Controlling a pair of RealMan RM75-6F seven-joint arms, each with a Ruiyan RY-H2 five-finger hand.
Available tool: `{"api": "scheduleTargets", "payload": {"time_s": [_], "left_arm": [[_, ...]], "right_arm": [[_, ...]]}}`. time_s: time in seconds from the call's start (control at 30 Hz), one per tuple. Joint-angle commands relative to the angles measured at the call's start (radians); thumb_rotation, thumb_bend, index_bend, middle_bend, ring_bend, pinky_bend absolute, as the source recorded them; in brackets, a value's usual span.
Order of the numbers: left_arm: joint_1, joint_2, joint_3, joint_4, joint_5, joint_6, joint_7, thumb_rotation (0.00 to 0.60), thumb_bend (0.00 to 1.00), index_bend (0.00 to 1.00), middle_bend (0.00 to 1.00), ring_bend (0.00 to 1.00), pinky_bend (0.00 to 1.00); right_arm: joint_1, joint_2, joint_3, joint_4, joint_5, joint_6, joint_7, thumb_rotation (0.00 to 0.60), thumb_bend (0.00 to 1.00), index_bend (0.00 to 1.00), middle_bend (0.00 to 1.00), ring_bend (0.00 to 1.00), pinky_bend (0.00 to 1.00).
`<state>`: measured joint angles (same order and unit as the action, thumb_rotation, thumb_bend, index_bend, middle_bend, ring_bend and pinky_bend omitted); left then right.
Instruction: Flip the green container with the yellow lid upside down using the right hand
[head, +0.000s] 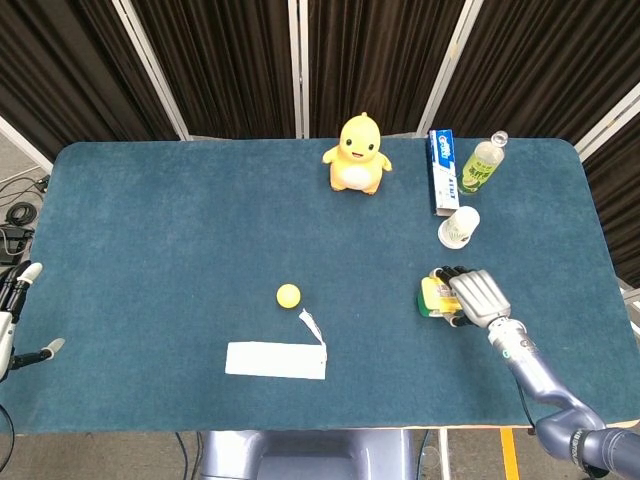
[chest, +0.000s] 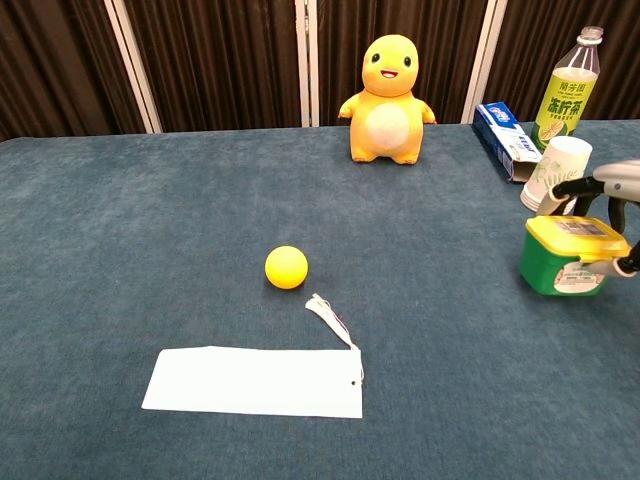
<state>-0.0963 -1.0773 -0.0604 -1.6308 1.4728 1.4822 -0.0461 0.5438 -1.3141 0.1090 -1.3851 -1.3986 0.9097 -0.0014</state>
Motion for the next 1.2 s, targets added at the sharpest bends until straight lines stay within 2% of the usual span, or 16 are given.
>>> {"api": "scheduleTargets", "payload": {"time_s": [0.03,0.13,0.27,0.37,0.5,0.57,0.6,0.63,0.67,0.73,0.77,0.8,1.0,1.07,1.1,1.2], "left_arm": [[-0.001,-0.001,0.000,0.000,-0.001,-0.002,0.001,0.600,0.00,0.00,0.00,0.00,0.00],[-0.003,-0.002,-0.001,0.000,-0.003,-0.005,0.003,0.600,0.00,0.00,0.00,0.00,0.00],[-0.004,-0.002,-0.002,-0.002,-0.005,-0.007,0.005,0.600,0.00,0.00,0.00,0.00,0.00],[-0.004,-0.001,-0.002,-0.002,-0.007,-0.009,0.005,0.600,0.00,0.00,0.00,0.00,0.00],[-0.004,0.001,-0.004,-0.002,-0.013,-0.013,0.003,0.600,0.00,0.00,0.00,0.00,0.00],[-0.005,0.002,-0.005,-0.001,-0.016,-0.014,0.002,0.600,0.00,0.00,0.00,0.00,0.00],[-0.005,0.002,-0.005,0.000,-0.017,-0.015,0.001,0.600,0.00,0.00,0.00,0.00,0.00],[-0.005,0.002,-0.005,0.000,-0.018,-0.016,0.000,0.600,0.00,0.00,0.00,0.00,0.00],[-0.006,0.002,-0.005,0.000,-0.019,-0.018,0.000,0.600,0.00,0.00,0.00,0.00,0.00],[-0.007,0.002,-0.005,0.001,-0.021,-0.020,0.001,0.600,0.00,0.00,0.00,0.00,0.00],[-0.007,0.002,-0.005,0.002,-0.021,-0.021,0.001,0.600,0.00,0.00,0.00,0.00,0.00],[-0.007,0.002,-0.005,0.002,-0.021,-0.021,0.001,0.600,0.00,0.00,0.00,0.00,0.00],[-0.008,-0.001,-0.003,0.000,-0.019,-0.024,0.010,0.600,0.00,0.00,0.00,0.00,0.00],[-0.008,-0.001,-0.003,-0.001,-0.018,-0.023,0.012,0.600,0.00,0.00,0.00,0.00,0.00],[-0.008,-0.002,-0.002,-0.002,-0.017,-0.023,0.013,0.600,0.00,0.00,0.00,0.00,0.00],[-0.007,-0.002,-0.002,-0.004,-0.016,-0.021,0.016,0.600,0.00,0.00,0.00,0.00,0.00]], "right_arm": [[0.003,0.078,0.005,-0.088,-0.022,0.001,0.075,0.600,0.58,0.40,0.47,0.38,0.47],[0.021,0.166,0.021,-0.182,-0.012,-0.034,0.127,0.600,0.64,0.41,0.49,0.40,0.47],[0.087,0.306,0.039,-0.305,0.076,-0.209,0.180,0.600,0.72,0.43,0.50,0.40,0.46],[0.159,0.365,0.039,-0.332,0.166,-0.379,0.199,0.600,0.76,0.43,0.50,0.40,0.43],[0.235,0.371,0.013,-0.307,0.247,-0.517,0.165,0.600,0.78,0.44,0.48,0.38,0.35],[0.253,0.366,0.002,-0.298,0.268,-0.544,0.153,0.600,0.77,0.42,0.42,0.31,0.28],[0.271,0.359,-0.012,-0.287,0.286,-0.565,0.137,0.600,0.74,0.40,0.38,0.27,0.24],[0.281,0.354,-0.020,-0.281,0.296,-0.568,0.123,0.600,0.65,0.31,0.28,0.18,0.18],[0.291,0.346,-0.031,-0.273,0.310,-0.564,0.104,0.600,0.50,0.20,0.16,0.09,0.10],[0.300,0.332,-0.049,-0.267,0.334,-0.522,0.064,0.600,0.20,0.04,0.02,0.01,0.02],[0.297,0.326,-0.054,-0.266,0.341,-0.495,0.047,0.600,0.07,0.00,0.00,0.00,0.00],[0.294,0.320,-0.059,-0.266,0.346,-0.466,0.028,0.600,0.02,0.00,0.00,0.00,0.00],[0.213,0.255,-0.070,-0.281,0.312,-0.141,-0.137,0.600,0.00,0.00,0.00,0.00,0.00],[0.188,0.251,-0.070,-0.291,0.282,-0.079,-0.149,0.600,0.00,0.00,0.00,0.00,0.00],[0.159,0.247,-0.073,-0.298,0.238,-0.015,-0.150,0.600,0.00,0.00,0.00,0.00,0.00],[0.103,0.235,-0.104,-0.297,0.123,0.056,-0.099,0.600,0.00,0.00,0.00,0.00,0.00]]}}
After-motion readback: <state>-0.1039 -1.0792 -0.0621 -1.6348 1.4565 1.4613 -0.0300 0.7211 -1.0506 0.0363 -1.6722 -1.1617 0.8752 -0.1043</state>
